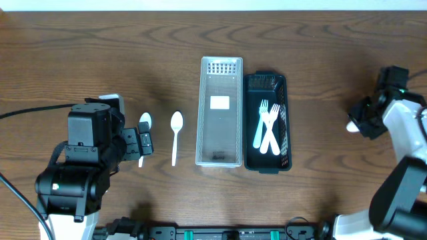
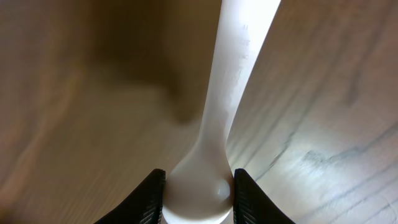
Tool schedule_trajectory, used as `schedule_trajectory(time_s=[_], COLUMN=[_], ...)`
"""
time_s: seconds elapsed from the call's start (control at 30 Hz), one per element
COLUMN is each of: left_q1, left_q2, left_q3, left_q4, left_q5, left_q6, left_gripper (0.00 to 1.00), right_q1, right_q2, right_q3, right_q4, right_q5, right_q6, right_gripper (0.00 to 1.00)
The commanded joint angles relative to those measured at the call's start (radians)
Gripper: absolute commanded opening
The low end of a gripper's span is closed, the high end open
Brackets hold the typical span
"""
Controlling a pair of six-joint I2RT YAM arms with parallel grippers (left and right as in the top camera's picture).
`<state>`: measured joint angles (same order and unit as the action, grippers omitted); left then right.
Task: Pack container
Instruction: 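Carry the spoon into the black basket and open the right gripper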
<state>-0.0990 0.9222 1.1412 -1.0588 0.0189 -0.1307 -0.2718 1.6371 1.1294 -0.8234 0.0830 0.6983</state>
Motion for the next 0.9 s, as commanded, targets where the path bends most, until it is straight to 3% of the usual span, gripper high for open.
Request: schedule_trajectory(time_s=[0.0, 0.5, 0.87], left_q1=[0.004, 0.004, 0.004], left_q2=[-0.002, -0.002, -0.002], left_q3=[0.019, 0.019, 0.019], left_q4=[-0.003, -0.011, -0.018], left_q5=[-0.008, -0.008, -0.008], left_q6=[-0.003, -0.003, -0.002], left_gripper=[0.98, 0.98, 0.98], right_q1=[0.101, 0.629, 0.787], right_q2=[-0.07, -0.179, -0.125], right_q3=[0.025, 0.029, 0.024], right_q4=[-0.019, -0.077, -0.093], right_q5=[-0.012, -0.08, -0.035], right_q6=[-0.092, -0.202, -0.202], right_gripper=[0.01, 0.01, 0.02])
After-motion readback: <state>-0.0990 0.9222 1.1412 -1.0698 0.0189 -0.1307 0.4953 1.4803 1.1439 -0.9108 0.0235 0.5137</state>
